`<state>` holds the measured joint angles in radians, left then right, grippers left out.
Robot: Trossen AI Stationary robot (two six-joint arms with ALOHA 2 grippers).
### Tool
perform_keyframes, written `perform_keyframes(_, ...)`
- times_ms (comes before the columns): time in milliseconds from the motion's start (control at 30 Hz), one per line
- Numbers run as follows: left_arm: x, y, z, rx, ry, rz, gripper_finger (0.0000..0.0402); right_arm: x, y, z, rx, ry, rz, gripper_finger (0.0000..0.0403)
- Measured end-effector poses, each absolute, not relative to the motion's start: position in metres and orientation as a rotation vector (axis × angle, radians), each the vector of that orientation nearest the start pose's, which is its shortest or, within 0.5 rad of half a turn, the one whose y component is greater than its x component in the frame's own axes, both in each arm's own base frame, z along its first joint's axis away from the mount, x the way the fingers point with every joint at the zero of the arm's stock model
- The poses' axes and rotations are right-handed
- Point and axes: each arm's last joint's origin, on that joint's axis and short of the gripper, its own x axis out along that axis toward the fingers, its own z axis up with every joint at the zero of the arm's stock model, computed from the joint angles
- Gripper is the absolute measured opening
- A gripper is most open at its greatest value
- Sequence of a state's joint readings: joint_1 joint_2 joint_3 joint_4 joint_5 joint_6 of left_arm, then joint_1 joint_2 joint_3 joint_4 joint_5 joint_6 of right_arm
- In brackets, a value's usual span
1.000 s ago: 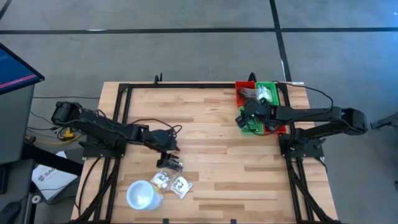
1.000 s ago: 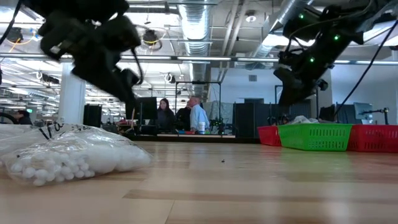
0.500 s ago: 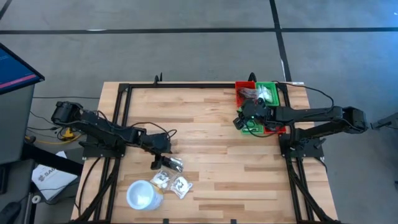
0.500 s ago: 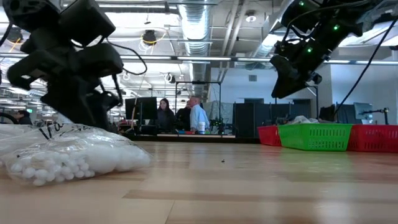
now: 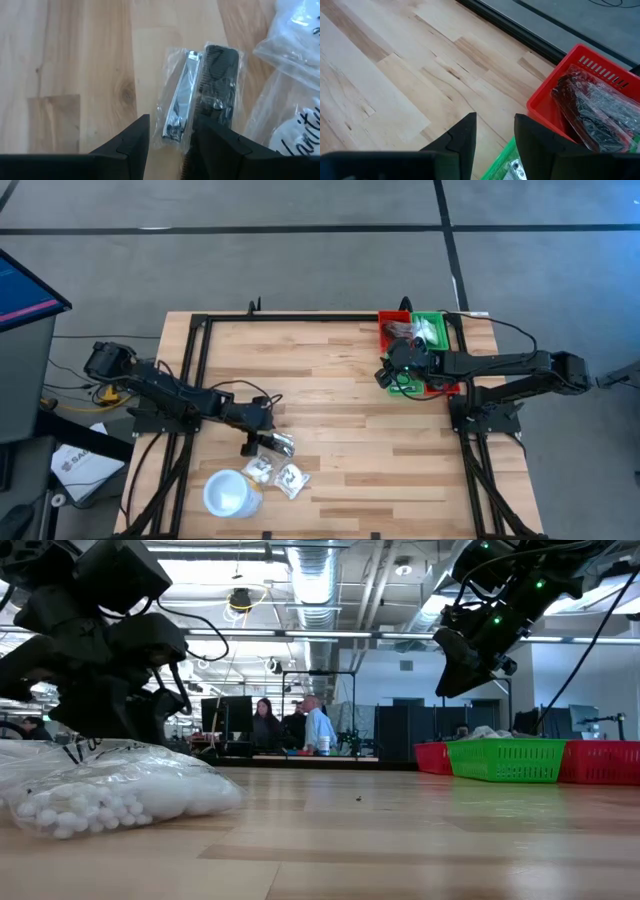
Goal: Pick & Place Travel size toiletries
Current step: Put the silver nail cutter into the bottom green bin
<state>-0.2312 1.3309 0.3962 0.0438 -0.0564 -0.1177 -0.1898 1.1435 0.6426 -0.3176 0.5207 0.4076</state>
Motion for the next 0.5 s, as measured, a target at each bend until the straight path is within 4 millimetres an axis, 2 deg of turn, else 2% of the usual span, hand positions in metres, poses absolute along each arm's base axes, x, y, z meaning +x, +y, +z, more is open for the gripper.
perform_keyframes(333, 0.212, -0.049, 0.110, 0.023, 0.912, -0.105, 0.0152, 0.211, -0.055, 0.211, 0.231, 0.671, -0.824, 0.0122)
perform_keyframes(500, 0.213, -0.049, 0.109, 0.027, 0.917, -0.099, 0.0118, 0.211, -0.055, 0.211, 0.231, 0.671, -0.824, 0.0123)
